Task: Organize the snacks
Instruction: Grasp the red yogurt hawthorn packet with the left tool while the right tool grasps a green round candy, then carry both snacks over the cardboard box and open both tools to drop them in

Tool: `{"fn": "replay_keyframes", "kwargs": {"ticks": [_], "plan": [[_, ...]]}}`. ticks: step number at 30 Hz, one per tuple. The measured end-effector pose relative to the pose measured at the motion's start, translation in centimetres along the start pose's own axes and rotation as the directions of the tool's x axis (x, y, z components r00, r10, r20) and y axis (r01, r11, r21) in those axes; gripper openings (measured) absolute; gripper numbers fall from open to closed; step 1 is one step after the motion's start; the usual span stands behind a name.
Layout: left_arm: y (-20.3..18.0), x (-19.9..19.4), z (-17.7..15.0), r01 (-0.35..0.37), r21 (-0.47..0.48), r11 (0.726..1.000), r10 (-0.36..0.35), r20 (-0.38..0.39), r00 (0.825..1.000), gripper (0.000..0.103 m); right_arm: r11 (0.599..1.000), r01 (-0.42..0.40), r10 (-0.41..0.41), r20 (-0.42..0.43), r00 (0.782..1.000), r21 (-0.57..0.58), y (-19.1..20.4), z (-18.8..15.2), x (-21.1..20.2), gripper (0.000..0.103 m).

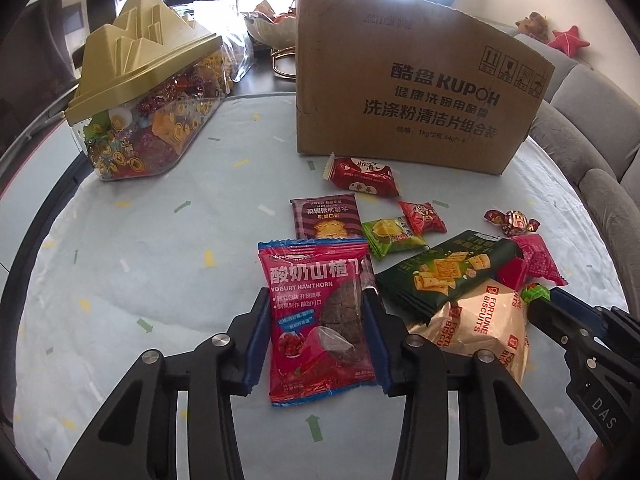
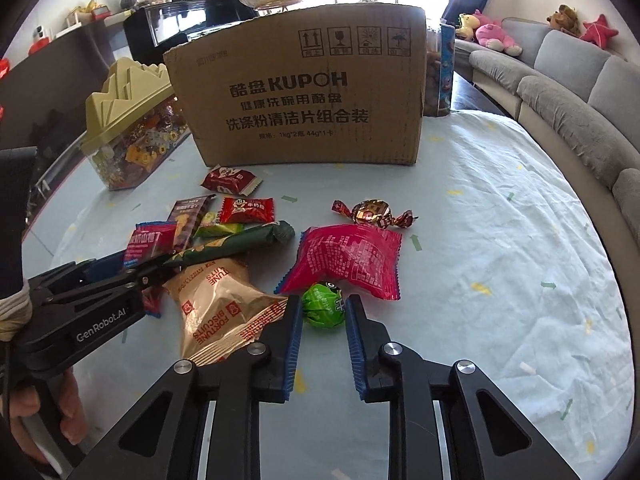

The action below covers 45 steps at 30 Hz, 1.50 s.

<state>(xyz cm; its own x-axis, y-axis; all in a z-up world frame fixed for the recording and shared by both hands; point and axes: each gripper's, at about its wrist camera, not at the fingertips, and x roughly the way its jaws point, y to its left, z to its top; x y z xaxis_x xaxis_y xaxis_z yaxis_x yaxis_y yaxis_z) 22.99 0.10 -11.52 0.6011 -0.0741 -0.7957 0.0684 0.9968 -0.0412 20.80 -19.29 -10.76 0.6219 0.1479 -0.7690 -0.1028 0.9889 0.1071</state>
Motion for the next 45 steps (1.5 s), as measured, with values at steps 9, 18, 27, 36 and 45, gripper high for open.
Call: {"fn": "replay_keyframes", "kwargs": {"ticks": [9,18,27,36,45], "plan": [[-0.1,-3.7,-0.4,0.012,-0.004,1.0,-0.012,0.057,0.998,0.043,1.0,0.009,-0.009,0.054,0.999,-0.009,-0.1,0.1,-2.5,0.023],[-1.0,-8.1,0.1,0.038,0.031,0.999,-0.043,0.149,0.988,0.043,1.0,0.005,-0.005,0.133,0.991,-0.003,-0.4,0.6,-5.8,0.023],[-2.3,-10.8,2.4,0.069,0.07,0.995,-0.083,0.223,0.971,0.043,0.999,-0.027,0.03,0.238,0.971,-0.018,-0.2,3.1,-9.2,0.023],[-3.0,-12.8,7.2,0.048,0.113,0.992,-0.081,0.314,0.946,0.043,0.998,-0.029,0.044,0.322,0.946,-0.053,-0.1,8.0,-10.7,0.023],[-3.7,-13.0,12.4,0.045,0.146,0.988,-0.094,0.346,0.934,0.042,0.997,-0.031,0.053,0.364,0.93,-0.065,-0.3,13.9,-10.6,0.023]]}}
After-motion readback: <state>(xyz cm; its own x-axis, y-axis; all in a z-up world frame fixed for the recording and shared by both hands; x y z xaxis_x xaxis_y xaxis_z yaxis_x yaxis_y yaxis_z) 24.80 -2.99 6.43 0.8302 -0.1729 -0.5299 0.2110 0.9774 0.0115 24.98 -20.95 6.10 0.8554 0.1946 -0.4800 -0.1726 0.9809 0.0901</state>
